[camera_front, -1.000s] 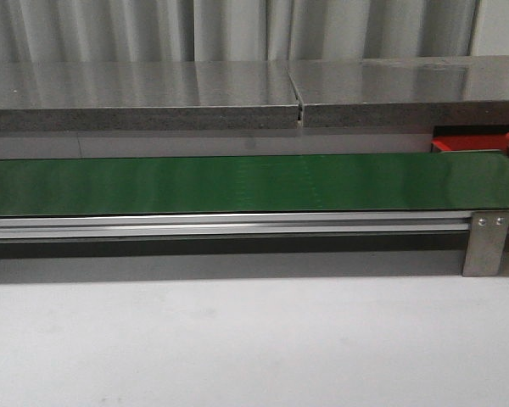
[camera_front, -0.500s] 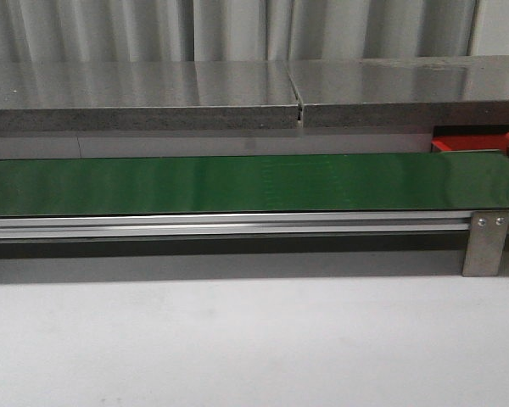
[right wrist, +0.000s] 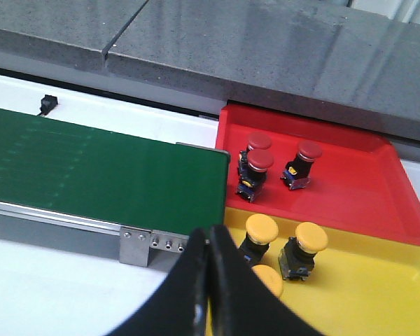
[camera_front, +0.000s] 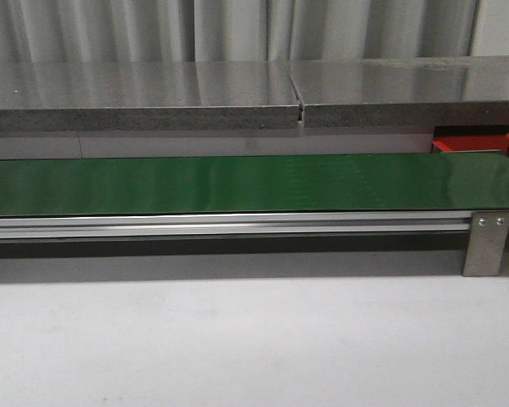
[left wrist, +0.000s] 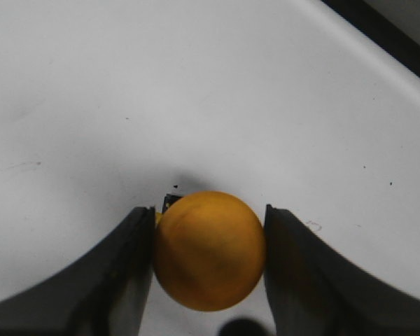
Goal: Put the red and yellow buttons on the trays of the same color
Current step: 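Close the left gripper on the yellow button and lift it, then carry the yellow button onto the belt's near end, release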
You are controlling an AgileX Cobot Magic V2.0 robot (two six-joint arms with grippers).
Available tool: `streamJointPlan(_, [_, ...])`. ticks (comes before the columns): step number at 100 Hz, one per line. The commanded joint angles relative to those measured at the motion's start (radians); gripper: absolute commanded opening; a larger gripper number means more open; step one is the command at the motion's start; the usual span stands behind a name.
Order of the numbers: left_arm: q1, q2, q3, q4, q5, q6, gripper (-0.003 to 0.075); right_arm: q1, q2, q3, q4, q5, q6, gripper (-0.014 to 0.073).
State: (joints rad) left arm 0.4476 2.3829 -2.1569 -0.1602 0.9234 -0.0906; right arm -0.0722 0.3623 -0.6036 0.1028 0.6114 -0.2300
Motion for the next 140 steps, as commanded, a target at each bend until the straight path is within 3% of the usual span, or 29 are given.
streamJointPlan(1, [-0.004, -0.076, -0.037, -0.017, -0.04, -0.012, 0.0231, 0.001, 0.004, -0.024, 0.002, -0.071, -0.007, -0.0067])
streamJointPlan(45, [-0.077, -0.318, 0.033, 0.0, -0.04, 0.003, 0.0188, 0.001, 0.004, -0.024, 0.002, -0.071, -0.007, -0.0067])
streamJointPlan(94, [-0.088, -0.79, 0.626, 0.015, -0.244, 0.029, 0.0188, 0.001, 0.004, -0.024, 0.002, -0.071, -0.007, -0.0067])
streamJointPlan(140, [-0.146, -0.775, 0.8, 0.0, -0.253, 0.081, 0.0188, 0.001, 0.004, -0.024, 0.002, -0.071, -0.007, -0.0067])
